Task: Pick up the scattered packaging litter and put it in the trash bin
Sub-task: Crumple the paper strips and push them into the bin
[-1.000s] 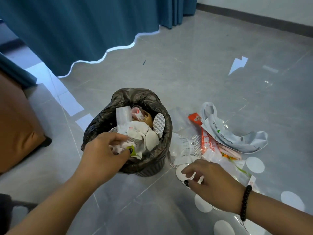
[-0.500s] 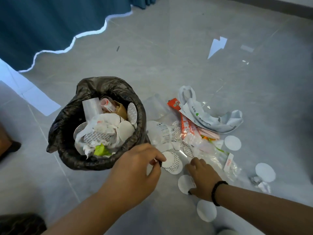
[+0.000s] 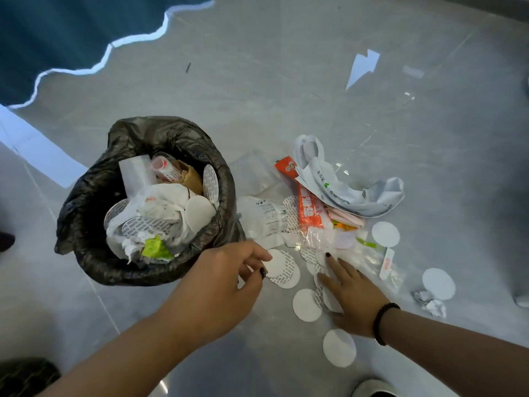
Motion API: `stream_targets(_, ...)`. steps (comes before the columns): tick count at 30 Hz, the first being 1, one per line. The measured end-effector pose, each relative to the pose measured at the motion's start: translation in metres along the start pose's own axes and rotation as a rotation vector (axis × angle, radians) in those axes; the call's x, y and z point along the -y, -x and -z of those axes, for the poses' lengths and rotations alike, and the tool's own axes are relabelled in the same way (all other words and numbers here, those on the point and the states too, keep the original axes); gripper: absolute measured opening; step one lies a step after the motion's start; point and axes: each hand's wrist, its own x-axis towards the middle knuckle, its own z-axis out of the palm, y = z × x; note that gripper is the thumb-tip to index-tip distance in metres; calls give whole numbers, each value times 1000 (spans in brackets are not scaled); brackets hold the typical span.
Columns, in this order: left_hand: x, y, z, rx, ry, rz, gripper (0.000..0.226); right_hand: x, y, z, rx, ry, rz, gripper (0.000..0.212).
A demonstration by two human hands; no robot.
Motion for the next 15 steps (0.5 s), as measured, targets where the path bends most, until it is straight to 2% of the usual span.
stream_targets(4,1,2,-6,112,-45,47,28,-7,2,-1,-112,89,145,76)
stream_targets(8,1,4,-11,170,-65,62,30,-14,9,-1,-217,72,236,60)
stream_targets(12,4,8,-15,277,-108,89,34,-19,15,1,-394,-33,269,54)
stream_targets(15,4,9,-16,315,-137,83,34,-17,22,6,-462,-185,239,31)
